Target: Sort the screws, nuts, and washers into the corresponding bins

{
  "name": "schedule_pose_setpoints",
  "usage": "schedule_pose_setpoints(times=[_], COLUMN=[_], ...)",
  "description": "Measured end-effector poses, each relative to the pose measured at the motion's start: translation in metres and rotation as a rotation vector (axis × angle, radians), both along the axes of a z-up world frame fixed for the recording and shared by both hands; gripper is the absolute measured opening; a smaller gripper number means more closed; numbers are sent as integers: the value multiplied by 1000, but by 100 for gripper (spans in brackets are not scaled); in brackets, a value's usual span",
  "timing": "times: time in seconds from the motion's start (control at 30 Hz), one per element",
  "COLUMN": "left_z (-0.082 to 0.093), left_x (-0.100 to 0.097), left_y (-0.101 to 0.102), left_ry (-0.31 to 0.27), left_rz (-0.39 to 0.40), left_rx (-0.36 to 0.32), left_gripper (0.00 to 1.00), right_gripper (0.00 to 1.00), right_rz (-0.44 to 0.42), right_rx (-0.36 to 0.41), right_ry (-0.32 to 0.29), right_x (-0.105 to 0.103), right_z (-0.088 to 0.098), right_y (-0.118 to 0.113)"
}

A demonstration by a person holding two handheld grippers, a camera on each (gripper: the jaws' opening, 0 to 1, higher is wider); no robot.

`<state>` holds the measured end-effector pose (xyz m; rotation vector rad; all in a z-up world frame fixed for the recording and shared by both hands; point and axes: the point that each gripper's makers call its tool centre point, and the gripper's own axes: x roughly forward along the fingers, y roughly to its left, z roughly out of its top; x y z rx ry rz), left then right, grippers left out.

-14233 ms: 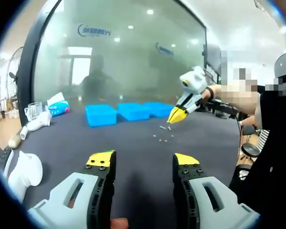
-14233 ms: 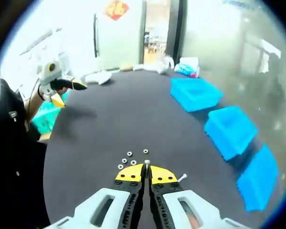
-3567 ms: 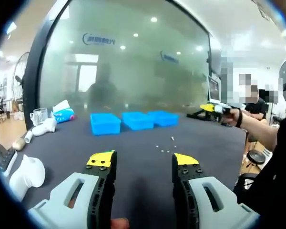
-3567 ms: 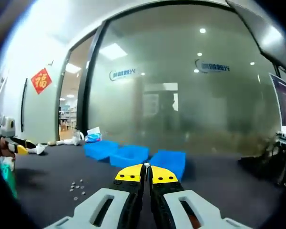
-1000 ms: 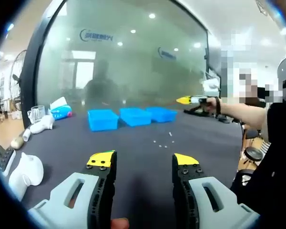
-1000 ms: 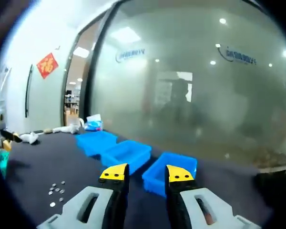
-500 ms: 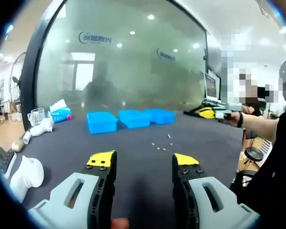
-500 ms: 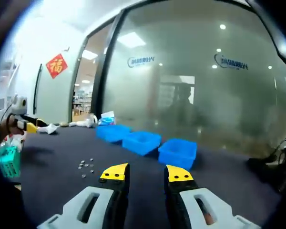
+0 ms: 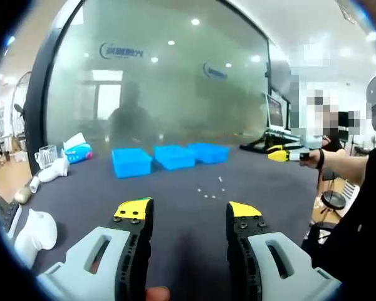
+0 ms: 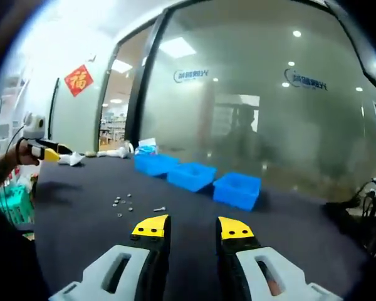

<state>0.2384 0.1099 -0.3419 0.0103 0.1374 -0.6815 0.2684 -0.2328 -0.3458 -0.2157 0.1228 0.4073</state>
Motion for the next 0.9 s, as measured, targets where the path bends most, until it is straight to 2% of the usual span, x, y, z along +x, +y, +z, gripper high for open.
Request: schedule_pose_setpoints(times=[0.3, 0.43, 0.67, 0.9], left_z=[-7, -9, -11, -15], left_x=[-2, -2, -1, -1], left_y=[5, 6, 8, 8], left_ry=[14, 19, 23, 33], left_rz=[10, 13, 16, 11], left_rx=[6, 6, 8, 9], left_gripper=[45, 45, 45, 45], right_gripper=[26, 26, 25, 25], right_rz=[146, 215, 293, 393], right_rx=[-106, -104, -166, -280], right_ry=[76, 151, 208, 282], right_x=[11, 16, 29, 39], right_z=[-11, -18, -22, -31], right_y=[24, 38, 57, 79])
